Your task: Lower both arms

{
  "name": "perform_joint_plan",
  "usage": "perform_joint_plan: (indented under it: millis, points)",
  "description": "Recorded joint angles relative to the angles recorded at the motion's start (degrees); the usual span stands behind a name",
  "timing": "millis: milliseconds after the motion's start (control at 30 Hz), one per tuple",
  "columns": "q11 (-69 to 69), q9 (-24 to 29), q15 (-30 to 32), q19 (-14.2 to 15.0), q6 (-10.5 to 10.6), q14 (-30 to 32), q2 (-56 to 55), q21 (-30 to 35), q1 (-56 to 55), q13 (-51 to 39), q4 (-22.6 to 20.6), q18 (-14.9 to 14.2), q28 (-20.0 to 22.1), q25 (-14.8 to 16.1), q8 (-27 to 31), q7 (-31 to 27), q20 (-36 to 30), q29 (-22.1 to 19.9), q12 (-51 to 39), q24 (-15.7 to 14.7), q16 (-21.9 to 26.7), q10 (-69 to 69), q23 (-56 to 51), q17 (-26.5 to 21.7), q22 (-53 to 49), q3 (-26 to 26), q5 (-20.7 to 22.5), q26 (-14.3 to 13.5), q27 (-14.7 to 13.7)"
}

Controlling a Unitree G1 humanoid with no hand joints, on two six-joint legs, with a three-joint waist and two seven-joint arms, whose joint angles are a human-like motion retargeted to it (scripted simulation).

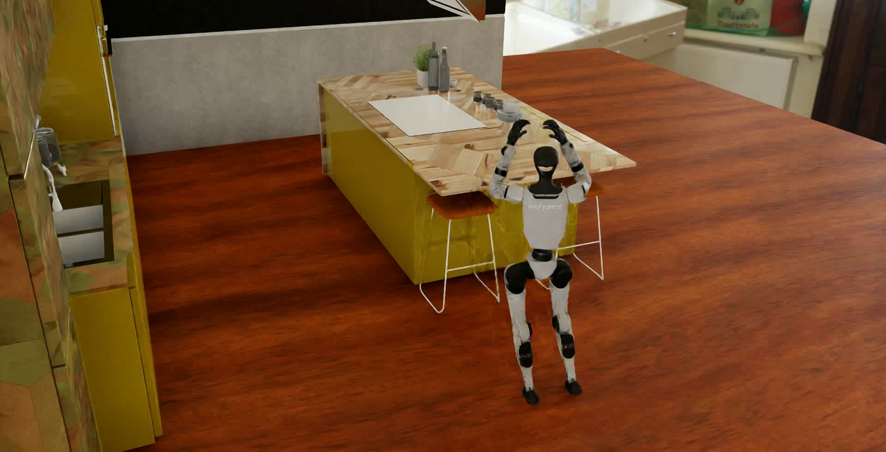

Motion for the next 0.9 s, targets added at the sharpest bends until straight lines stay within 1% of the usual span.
perform_joint_plan:
  millis: [33,133,267,400,500,567,633,700,733,767,800,833,867,900]
  points:
    - [0.2,0.3,0.0,0.0,0.2,-0.8,-0.3,-0.3,-0.4,-0.3,0.1,0.0,0.0,0.0,0.0,0.0,0.0,0.0,-0.5,0.0,0.0,0.8,0.2,-0.1,-0.9,0.0,0.1,0.0,0.0]
    - [0.0,0.2,0.3,0.0,0.7,1.4,-0.4,-0.6,-0.1,0.4,0.0,0.0,0.0,0.0,0.0,0.0,2.3,0.0,-1.6,0.0,0.0,-1.1,-0.1,-0.6,-4.9,1.2,-0.1,0.0,0.0]
    - [0.2,2.2,0.5,0.0,0.9,-1.7,-0.1,-1.5,-0.7,2.5,0.0,0.0,0.0,0.0,0.0,0.0,3.7,0.0,-3.4,0.0,0.1,1.9,-1.1,-1.0,-10.4,1.9,-0.2,0.0,0.0]
    - [-0.2,1.1,1.3,0.0,1.9,1.7,-1.2,-2.3,-1.1,4.8,-0.3,0.0,0.0,0.0,0.0,0.0,3.2,0.0,-3.7,0.0,-0.1,-0.9,-1.4,-2.8,-10.3,2.8,-0.6,0.0,0.0]
    - [-0.4,1.6,1.2,0.0,1.9,-0.3,-0.6,-3.3,-1.4,6.1,-0.4,0.0,0.0,0.0,0.0,0.0,2.8,0.0,-5.0,0.0,0.4,0.7,-2.2,-3.5,-10.5,2.4,-0.7,0.0,0.0]
    - [-0.2,1.4,1.7,0.0,2.1,-0.4,-0.9,-3.6,-1.8,6.7,-0.3,0.0,0.0,0.0,0.0,0.0,2.4,0.0,-4.5,0.0,0.1,0.9,-2.1,-3.7,-10.8,2.7,-0.7,0.0,0.0]
    - [-0.4,1.0,2.9,0.0,2.0,0.1,-1.6,-4.0,-2.5,10.8,-0.2,0.0,0.0,0.0,0.0,0.0,2.7,0.0,-1.6,0.0,0.2,1.0,-3.7,-4.8,-11.3,3.2,-0.5,0.0,0.0]
    - [-0.6,0.2,4.0,0.0,2.1,0.8,-2.0,-3.5,-3.2,21.9,-0.1,0.0,0.0,0.0,0.0,0.0,1.2,0.0,7.9,0.0,0.7,0.9,-8.2,-7.0,-13.8,3.4,-0.4,0.0,0.0]
    - [-0.8,-0.1,4.5,0.0,1.8,1.6,-2.1,-2.4,-3.3,30.5,0.1,0.0,0.0,0.0,0.0,0.0,-1.0,0.0,15.4,0.0,1.1,0.4,-10.6,-7.9,-15.4,3.3,-0.3,0.0,0.0]
    - [-1.0,-0.5,4.9,0.0,1.4,2.7,-2.2,0.0,-3.2,40.3,0.2,0.0,0.0,0.0,0.0,0.0,-4.4,0.0,24.5,0.0,1.4,-0.5,-12.1,-8.4,-16.6,3.3,-0.2,0.0,0.0]
    - [-1.2,-0.7,5.1,0.0,0.9,4.2,-2.5,3.8,-3.3,50.8,0.4,0.0,0.0,0.0,0.0,0.0,-9.2,0.0,34.0,0.0,1.1,-1.4,-11.9,-8.3,-16.4,3.4,-0.1,0.0,0.0]
    - [-1.2,-0.9,5.6,0.0,0.4,5.9,-3.0,7.6,-3.4,61.5,0.6,0.0,0.0,0.0,0.0,0.0,-13.7,0.0,43.4,0.0,0.1,-2.2,-9.5,-7.7,-13.8,3.7,0.2,0.0,0.0]
    - [-1.2,-1.1,6.3,0.0,0.0,7.6,-3.8,10.5,-3.7,71.1,0.8,0.0,0.0,0.0,0.0,0.0,-16.7,0.0,52.5,0.0,-1.5,-2.8,-4.5,-6.3,-8.9,4.0,0.4,0.0,0.0]
    - [-1.1,-1.2,7.1,0.0,-0.6,9.2,-4.7,13.1,-4.1,78.9,1.0,0.0,0.0,0.0,0.0,0.0,-19.2,0.0,60.5,0.0,-3.6,-3.2,2.5,-4.2,-2.2,4.3,0.6,0.0,0.0]
